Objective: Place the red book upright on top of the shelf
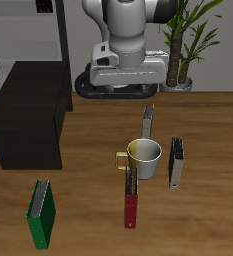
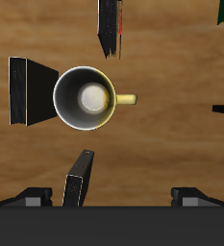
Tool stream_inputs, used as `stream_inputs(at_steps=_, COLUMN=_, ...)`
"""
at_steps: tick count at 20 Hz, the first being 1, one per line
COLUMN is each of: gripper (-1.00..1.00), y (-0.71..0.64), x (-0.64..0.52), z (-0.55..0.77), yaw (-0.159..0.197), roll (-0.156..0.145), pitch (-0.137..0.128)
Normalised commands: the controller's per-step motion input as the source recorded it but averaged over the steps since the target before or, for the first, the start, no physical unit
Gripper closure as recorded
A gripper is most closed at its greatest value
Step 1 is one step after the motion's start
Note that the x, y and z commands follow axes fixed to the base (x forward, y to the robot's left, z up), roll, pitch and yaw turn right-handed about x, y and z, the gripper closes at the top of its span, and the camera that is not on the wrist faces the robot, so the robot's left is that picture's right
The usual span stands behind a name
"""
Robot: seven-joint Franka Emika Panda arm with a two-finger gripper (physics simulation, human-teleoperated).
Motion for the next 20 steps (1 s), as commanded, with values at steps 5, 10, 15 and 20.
stream_inputs(at_steps=5, gripper=-1.0, y=-0.08, x=0.33, z=0.06, yaw=0.014, roll=0.003, pitch=-0.014)
stream_inputs(at_steps=10, gripper=-1.0, y=-0.1, x=0.44, z=0.02, yaw=0.019, roll=-0.024, pitch=-0.027)
stream_inputs(at_steps=15, gripper=-1.0, y=-0.02, x=0.42, z=-0.06, yaw=0.018, roll=-0.004, pitch=-0.022)
stream_inputs(at_steps=20, gripper=-1.0, y=-0.01, x=0.39, z=-0.01, yaw=-0.009, roll=-0.016, pitch=-0.023)
